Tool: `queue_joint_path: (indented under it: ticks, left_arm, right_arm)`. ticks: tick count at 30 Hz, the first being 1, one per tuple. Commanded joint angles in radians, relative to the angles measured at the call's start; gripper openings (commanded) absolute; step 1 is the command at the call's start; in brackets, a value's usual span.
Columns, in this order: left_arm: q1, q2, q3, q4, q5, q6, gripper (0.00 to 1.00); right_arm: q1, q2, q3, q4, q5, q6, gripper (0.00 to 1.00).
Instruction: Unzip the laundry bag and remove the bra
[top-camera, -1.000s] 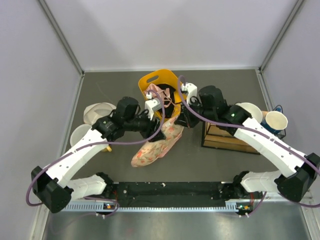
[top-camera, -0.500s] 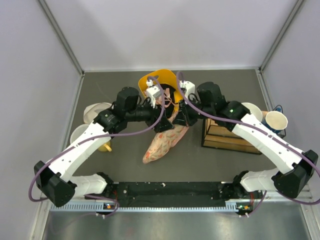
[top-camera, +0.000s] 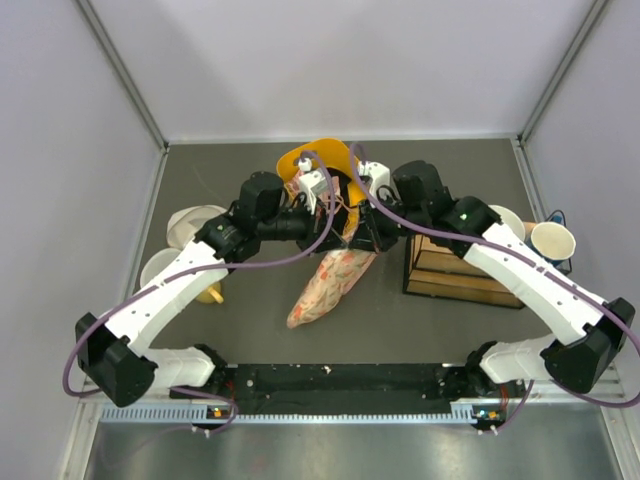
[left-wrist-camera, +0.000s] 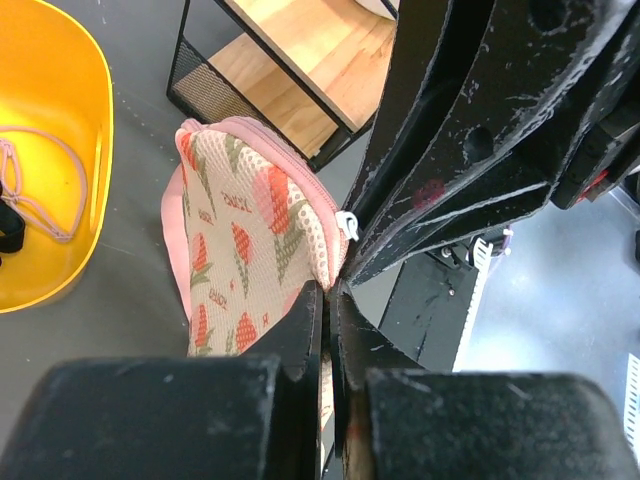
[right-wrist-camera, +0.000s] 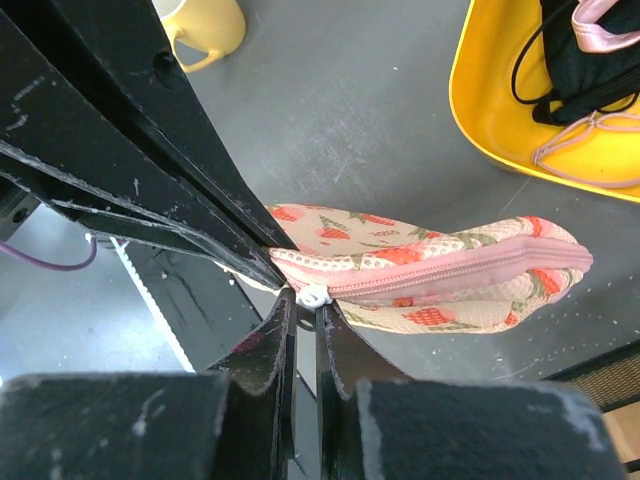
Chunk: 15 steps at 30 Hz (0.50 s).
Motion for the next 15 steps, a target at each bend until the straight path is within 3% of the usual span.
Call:
queue_joint_path:
  ticks: [1,15]
  left_arm:
    - [0.009,-0.041,0.021,-0.006,-0.007,0.045,0.00]
    - [0.088,-0.192,-0.015,-0.136,-0.035,0.152,0.00]
  right_arm:
    - [-0.012,-0.012,0.082,-0.027,0.022,-0.048,0.00]
    - [-0.209,-0.064,0.074,-0.064,-0.055,-0.050,0.00]
